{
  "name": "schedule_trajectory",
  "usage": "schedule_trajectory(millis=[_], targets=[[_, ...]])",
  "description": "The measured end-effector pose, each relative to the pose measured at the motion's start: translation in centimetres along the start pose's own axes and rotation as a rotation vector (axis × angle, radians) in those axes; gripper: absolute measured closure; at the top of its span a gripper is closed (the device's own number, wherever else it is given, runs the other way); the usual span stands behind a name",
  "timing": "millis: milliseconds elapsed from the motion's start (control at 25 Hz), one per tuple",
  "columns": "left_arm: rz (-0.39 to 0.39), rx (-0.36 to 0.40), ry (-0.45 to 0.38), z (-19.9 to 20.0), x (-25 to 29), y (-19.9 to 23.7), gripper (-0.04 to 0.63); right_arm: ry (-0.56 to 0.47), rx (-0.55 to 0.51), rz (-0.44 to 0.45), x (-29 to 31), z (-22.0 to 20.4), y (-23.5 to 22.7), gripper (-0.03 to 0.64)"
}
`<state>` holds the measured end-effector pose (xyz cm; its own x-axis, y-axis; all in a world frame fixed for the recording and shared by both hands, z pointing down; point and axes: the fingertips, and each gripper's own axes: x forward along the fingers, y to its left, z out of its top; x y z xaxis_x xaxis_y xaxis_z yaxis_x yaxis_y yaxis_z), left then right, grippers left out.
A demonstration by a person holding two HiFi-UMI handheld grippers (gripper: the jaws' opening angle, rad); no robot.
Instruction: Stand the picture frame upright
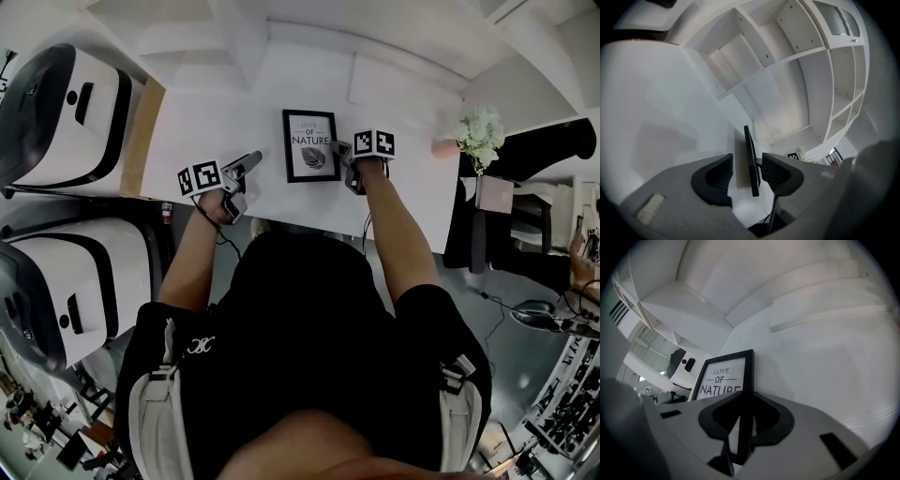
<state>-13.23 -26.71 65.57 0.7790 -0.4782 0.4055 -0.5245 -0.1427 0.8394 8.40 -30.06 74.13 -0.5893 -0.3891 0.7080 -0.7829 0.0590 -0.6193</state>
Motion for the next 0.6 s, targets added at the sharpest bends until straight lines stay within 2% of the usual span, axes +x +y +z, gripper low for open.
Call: schedule_trajectory(millis=[280, 600], targets=[[-0.013, -0.018, 0.067, -0.2, 4.7, -1.2, 0.399, -0.005, 0.004, 0.012, -0.1, 0.0, 0.0, 0.546], [0.011, 0.02, 0.177, -1.9, 8.5, -1.6, 0.4, -0.009, 0.019, 0.033, -0.1, -0.1, -0.1, 0.546]])
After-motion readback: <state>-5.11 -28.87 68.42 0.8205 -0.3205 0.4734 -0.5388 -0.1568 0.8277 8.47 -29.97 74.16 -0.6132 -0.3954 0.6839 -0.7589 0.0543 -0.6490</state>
